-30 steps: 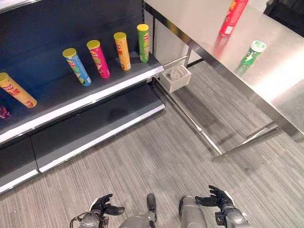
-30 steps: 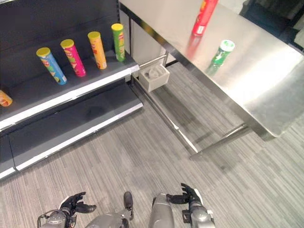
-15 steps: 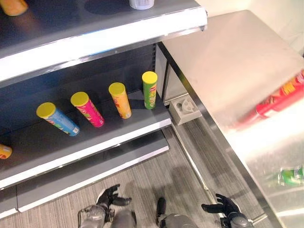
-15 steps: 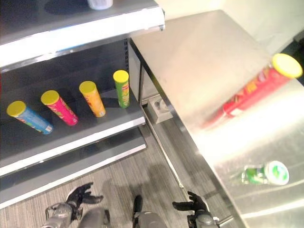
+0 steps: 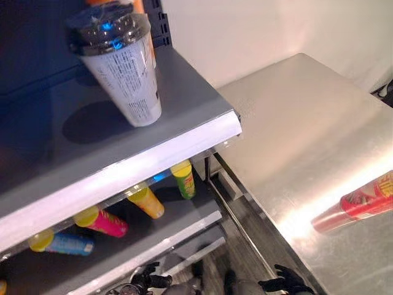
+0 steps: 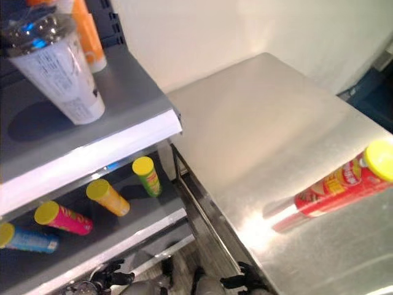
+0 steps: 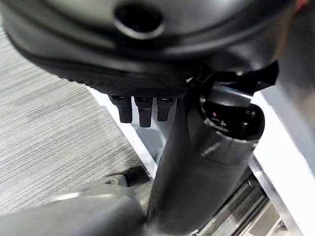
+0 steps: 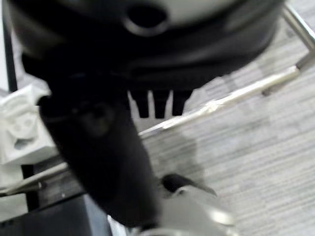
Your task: Put the goods on the table back onto the shelves and tidy them up.
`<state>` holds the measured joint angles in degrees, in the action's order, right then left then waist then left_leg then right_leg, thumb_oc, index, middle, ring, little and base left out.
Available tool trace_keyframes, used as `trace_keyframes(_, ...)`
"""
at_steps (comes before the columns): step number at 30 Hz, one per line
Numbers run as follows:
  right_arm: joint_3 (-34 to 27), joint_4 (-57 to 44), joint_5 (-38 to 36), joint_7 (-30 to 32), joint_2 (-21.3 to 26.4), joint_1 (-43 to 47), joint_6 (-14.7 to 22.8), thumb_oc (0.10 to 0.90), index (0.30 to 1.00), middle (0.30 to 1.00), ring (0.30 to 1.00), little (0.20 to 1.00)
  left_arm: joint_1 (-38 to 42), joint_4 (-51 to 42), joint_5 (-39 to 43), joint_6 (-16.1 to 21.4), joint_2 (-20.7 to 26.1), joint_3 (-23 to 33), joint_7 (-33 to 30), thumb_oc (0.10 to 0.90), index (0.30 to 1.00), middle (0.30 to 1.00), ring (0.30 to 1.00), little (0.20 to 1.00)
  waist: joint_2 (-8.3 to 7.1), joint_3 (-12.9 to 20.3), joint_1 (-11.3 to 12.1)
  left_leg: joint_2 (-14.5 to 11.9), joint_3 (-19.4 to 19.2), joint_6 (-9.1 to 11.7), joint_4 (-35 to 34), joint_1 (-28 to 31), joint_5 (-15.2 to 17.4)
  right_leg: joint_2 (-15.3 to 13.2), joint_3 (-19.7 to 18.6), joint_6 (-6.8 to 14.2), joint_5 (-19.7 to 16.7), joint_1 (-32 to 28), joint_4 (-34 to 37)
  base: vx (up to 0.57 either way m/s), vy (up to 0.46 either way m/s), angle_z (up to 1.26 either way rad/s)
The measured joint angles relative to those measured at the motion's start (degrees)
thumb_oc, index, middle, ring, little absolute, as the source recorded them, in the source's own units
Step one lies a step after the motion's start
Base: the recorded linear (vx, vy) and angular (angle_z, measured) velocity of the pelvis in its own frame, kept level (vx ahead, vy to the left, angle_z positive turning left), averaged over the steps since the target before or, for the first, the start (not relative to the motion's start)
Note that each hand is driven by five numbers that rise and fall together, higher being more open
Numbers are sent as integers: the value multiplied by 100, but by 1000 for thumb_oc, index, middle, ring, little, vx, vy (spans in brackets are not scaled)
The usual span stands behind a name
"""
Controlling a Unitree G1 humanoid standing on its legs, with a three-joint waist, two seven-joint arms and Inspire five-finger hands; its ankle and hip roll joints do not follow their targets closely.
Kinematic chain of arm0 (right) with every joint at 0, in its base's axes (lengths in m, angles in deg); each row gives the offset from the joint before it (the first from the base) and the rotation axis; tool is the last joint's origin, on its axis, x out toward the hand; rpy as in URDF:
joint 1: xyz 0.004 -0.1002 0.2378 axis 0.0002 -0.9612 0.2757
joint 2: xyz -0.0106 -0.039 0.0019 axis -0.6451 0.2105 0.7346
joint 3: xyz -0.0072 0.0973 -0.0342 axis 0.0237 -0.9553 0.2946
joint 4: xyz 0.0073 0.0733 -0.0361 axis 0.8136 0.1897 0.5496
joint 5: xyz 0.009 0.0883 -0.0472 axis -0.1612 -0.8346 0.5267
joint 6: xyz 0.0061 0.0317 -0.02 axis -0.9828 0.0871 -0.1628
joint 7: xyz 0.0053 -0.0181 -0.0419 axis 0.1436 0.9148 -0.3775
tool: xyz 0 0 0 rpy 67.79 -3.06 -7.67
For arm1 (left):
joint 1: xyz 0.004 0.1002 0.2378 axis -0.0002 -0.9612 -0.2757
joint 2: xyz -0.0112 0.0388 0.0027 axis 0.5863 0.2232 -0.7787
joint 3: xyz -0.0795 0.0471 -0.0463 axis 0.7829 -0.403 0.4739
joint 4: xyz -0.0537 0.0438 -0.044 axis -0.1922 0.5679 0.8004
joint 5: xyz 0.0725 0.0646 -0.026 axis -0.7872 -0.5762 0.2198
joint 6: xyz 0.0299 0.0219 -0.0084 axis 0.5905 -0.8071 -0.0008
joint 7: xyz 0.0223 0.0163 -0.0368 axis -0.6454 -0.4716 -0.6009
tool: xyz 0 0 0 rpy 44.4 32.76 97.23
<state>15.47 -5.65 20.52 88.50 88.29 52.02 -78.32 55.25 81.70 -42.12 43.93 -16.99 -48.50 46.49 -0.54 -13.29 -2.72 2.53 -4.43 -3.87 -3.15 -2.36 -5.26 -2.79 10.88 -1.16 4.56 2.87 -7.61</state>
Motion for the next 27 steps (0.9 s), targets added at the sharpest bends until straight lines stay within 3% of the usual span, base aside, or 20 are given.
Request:
trace_keyframes(1,0,66,7,0,22,0,1,800,900,900,900,900,7,-15,-9,6,38,3,4,800,900,900,900,900,-24,0,-16,-138,-20,288,30,177,165,19,2,17,-121,-77,188,0,0,0)
trace_keyframes(2,-4,99,22,2,86,1,-3,800,900,900,900,900,13,-14,-8,11,39,3,5,800,900,900,900,900,-15,-1,-45,-293,-49,414,29,319,249,41,6,37,-225,-91,293,-17,34,8)
trace_keyframes(3,-10,102,53,2,158,4,-9,800,900,900,900,900,18,-26,-8,22,37,3,8,800,900,900,900,900,5,-13,-102,-433,-95,423,6,458,246,60,9,84,-294,-88,408,-18,37,13)
trace_keyframes(5,-23,112,66,3,327,-14,-53,800,900,900,900,900,97,-29,-9,13,-11,-10,12,800,900,900,900,900,147,-58,-145,-582,-116,635,-144,664,394,120,8,190,-438,-6,485,-10,41,4)
trace_keyframes(7,-64,113,65,1,330,-44,-101,800,900,900,900,900,130,-27,-10,9,29,-8,8,800,900,900,900,900,29,-180,-114,-513,-140,649,-194,705,377,29,-35,337,-598,-41,622,-3,30,-11)
trace_keyframes(10,-64,109,64,-5,304,-163,-114,800,900,900,900,900,128,-20,-27,-1,61,-13,10,800,900,900,900,900,-50,-191,-110,-343,-127,609,-198,694,384,-138,-51,502,-791,-137,863,-14,31,1)
trace_keyframes(12,-60,101,63,-18,298,-274,-124,800,900,900,900,900,48,-26,-181,-7,74,-11,7,800,900,900,900,900,38,-190,-120,-215,-133,548,-204,720,393,-244,-97,558,-931,-210,997,-54,76,-1)
trace_keyframes(20,-59,59,65,-18,296,-146,-119,800,900,900,900,900,69,-30,-213,-9,68,-28,14,800,900,900,900,900,127,-138,-128,-136,-235,390,-198,811,345,-269,-241,512,-1087,-209,939,-80,131,-11)
trace_keyframes(23,-26,-121,75,-8,295,-100,-111,800,900,900,900,900,198,120,-419,-13,58,-181,9,800,900,900,900,900,25,-193,-213,-50,-467,285,-208,983,422,-343,-520,675,-958,79,277,-133,108,-51)
trace_keyframes(24,-10,-162,78,-30,234,12,-109,800,900,900,900,900,285,233,-471,-20,105,-227,15,800,900,900,900,900,-57,-275,-310,-22,-652,157,-225,1032,379,-406,-664,886,-936,370,-206,-123,62,-50)
trace_keyframes(25,-14,-161,79,-26,182,-1,-105,800,900,900,900,900,355,249,-516,-22,141,-229,16,800,900,900,900,900,-139,-301,-318,-20,-702,76,-225,1025,374,-444,-635,1104,-937,398,-193,-125,34,-39)
trace_keyframes(27,-14,-110,81,-18,123,-57,-126,800,900,900,900,900,409,227,-555,-21,175,-228,15,800,900,900,900,900,-176,-323,-281,-25,-760,-36,-223,996,325,-463,-624,1168,-885,393,-154,-117,7,-11)
